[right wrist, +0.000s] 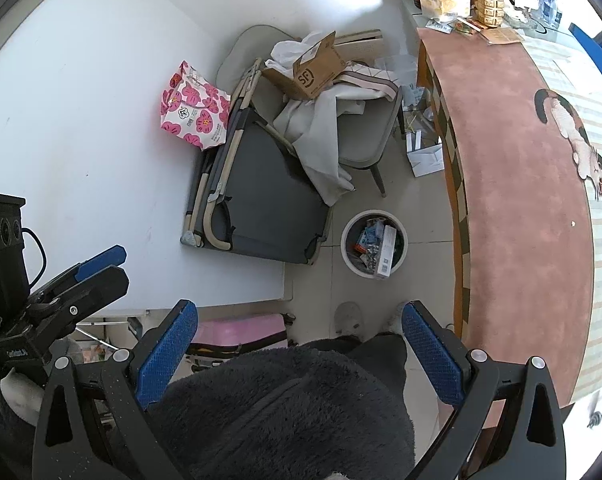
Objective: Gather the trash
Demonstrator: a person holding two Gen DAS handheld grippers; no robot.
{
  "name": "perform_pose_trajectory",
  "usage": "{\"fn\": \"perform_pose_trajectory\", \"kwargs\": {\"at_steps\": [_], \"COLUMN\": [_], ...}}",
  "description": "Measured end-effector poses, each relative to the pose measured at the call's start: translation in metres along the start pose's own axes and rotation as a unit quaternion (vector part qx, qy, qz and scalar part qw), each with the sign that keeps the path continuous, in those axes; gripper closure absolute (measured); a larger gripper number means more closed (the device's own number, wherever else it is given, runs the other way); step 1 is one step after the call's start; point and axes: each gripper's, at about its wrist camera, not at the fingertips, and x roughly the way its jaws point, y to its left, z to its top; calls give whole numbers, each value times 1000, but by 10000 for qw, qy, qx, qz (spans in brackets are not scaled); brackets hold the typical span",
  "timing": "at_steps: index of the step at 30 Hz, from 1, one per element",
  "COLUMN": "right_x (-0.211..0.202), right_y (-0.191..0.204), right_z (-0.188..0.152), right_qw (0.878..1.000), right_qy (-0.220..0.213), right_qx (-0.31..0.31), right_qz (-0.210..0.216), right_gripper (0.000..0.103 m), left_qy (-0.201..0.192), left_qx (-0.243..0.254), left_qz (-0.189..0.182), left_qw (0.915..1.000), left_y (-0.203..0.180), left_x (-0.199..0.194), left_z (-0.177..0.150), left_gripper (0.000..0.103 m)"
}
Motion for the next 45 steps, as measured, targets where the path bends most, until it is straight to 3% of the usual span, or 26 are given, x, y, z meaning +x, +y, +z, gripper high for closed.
{"fn": "perform_pose_trajectory", "kwargs": {"at_steps": [45], "right_x": [2], "right_y": [9], "right_z": [2], "right_qw": [9999], "right_qy": [-30], "right_qx": [93], "right_qz": [86], "right_gripper": [0], "left_qy": [-44], "left_qx": [-81], "left_qz": [-20], "left_qw": [10000], "left_y": [-8], "left_x": [-6], "left_z": [-7], "left_gripper": [0]}}
